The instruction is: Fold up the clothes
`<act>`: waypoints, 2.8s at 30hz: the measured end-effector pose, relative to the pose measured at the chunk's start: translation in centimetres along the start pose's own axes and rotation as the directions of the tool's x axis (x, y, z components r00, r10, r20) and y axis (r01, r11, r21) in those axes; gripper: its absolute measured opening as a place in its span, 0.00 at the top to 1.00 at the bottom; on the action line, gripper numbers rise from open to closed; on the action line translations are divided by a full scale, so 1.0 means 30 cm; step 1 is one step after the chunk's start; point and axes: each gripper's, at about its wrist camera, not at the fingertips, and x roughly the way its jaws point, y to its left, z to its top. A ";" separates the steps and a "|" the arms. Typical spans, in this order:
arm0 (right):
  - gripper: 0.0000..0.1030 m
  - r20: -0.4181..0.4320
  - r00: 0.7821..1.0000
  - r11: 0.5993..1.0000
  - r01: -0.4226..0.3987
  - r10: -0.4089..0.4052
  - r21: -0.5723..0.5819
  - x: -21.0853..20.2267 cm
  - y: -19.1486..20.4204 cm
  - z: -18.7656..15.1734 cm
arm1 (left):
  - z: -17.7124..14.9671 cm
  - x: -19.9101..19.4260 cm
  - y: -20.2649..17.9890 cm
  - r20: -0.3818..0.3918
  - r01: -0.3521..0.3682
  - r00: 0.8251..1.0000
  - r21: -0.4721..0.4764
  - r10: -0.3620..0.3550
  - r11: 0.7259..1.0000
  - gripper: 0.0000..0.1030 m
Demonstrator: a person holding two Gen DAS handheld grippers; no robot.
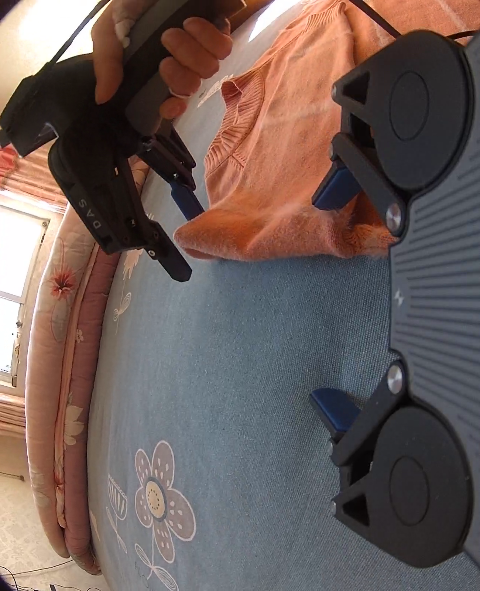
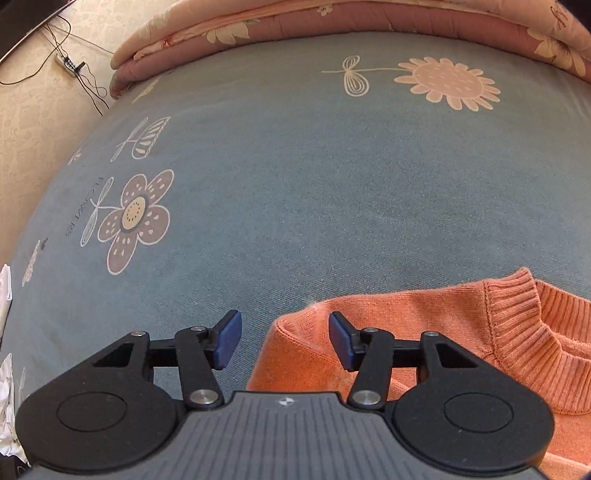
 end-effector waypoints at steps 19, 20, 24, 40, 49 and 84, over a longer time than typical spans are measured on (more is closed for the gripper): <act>0.75 0.082 0.987 0.959 -0.155 0.139 0.238 0.096 -0.140 0.026 | 0.021 -0.031 0.051 0.020 0.029 0.999 -0.062 -0.027 0.998 0.01; 0.74 0.102 0.988 0.966 -0.137 0.117 0.219 0.076 -0.132 0.021 | 0.026 -0.037 0.060 0.024 0.033 0.999 -0.074 -0.031 0.997 0.01; 0.73 0.222 0.972 0.987 -0.111 0.083 0.116 -0.056 -0.083 -0.008 | 0.044 -0.061 0.096 0.040 0.052 0.998 -0.121 -0.047 0.991 0.01; 0.87 0.183 0.978 0.987 0.124 -0.104 -0.104 0.017 0.058 -0.248 | 0.097 -0.114 0.259 0.071 0.030 0.997 -0.277 -0.011 0.960 0.01; 0.87 0.280 0.956 0.992 0.109 -0.087 -0.067 -0.034 0.054 -0.200 | 0.096 -0.111 0.242 0.068 0.044 0.997 -0.263 -0.027 0.964 0.01; 0.51 0.312 0.950 0.998 0.028 -0.009 -0.055 -0.126 0.150 -0.669 | 0.114 -0.156 0.247 0.088 0.057 0.996 -0.288 -0.033 0.956 0.01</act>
